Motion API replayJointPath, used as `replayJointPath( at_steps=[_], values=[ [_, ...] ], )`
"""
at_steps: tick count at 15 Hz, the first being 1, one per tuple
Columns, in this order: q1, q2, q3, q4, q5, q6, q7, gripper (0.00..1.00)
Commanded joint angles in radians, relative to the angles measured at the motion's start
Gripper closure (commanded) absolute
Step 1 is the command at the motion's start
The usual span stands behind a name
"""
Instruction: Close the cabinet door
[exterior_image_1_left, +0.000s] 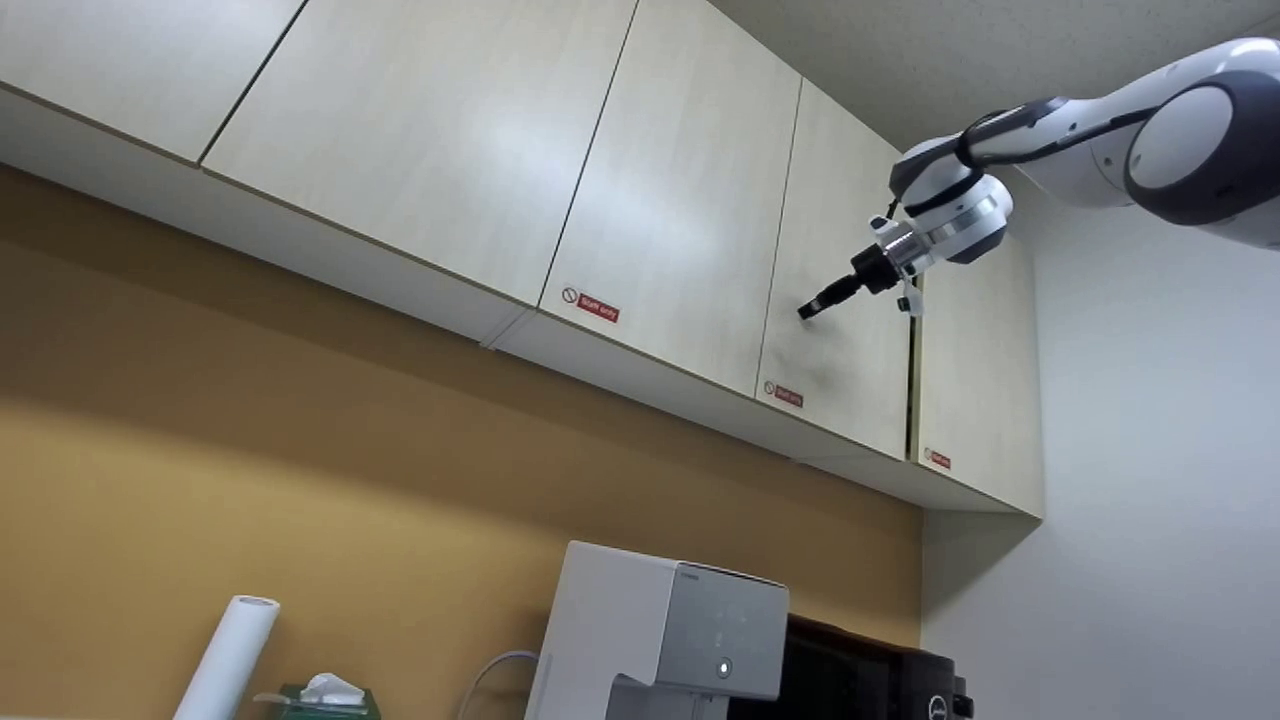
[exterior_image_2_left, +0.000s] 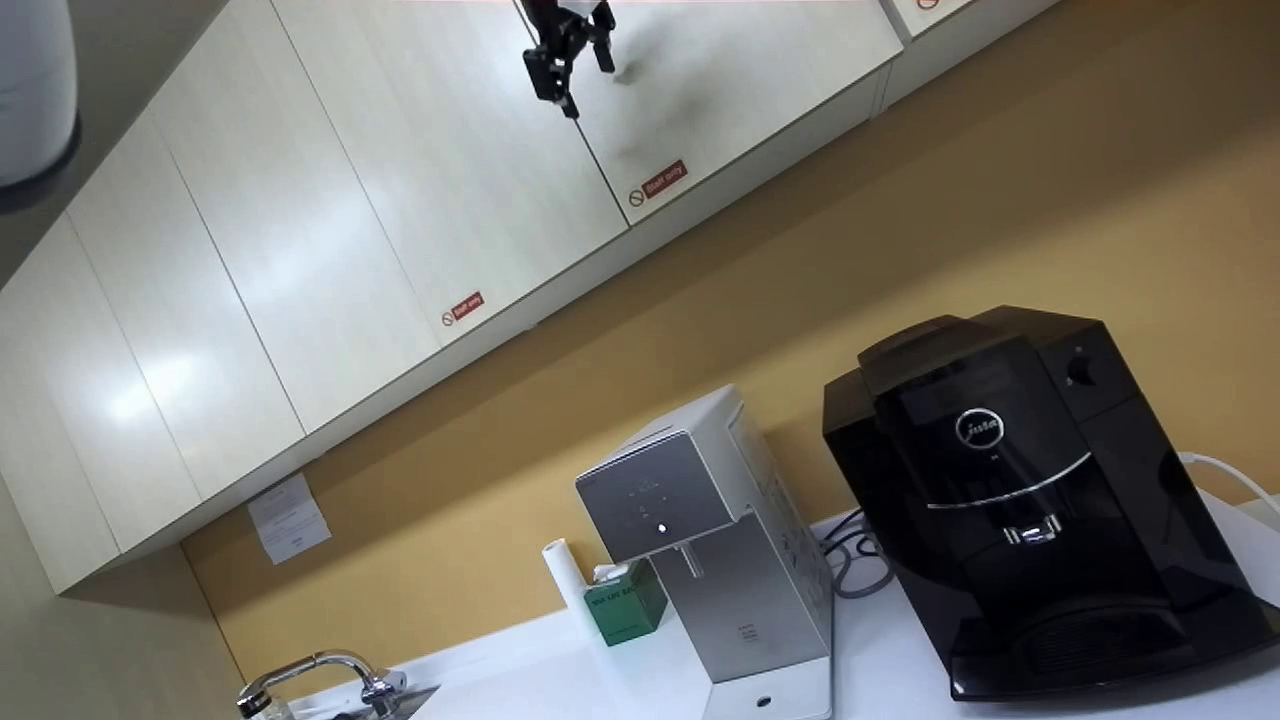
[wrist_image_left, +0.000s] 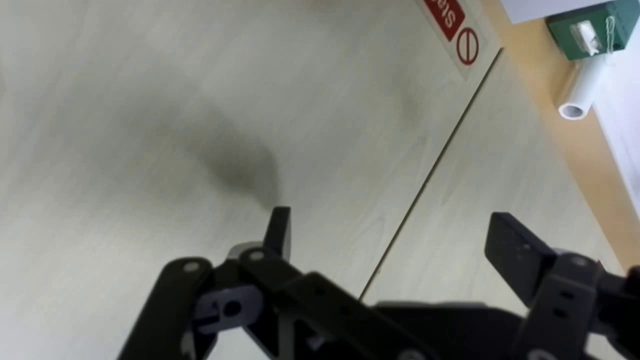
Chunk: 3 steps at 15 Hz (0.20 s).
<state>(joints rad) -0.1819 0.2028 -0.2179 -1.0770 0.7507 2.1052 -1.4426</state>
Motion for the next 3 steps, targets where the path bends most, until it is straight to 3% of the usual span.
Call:
replayJointPath(
  at_steps=[1,3],
  values=[
    [0.045,-0.102,-0.019,-0.132,-0.155,0.0,0.144,0.0],
    [0.052,-0.127,-0.012,-0.164,-0.221,-0.044,0.197,0.0]
  ],
)
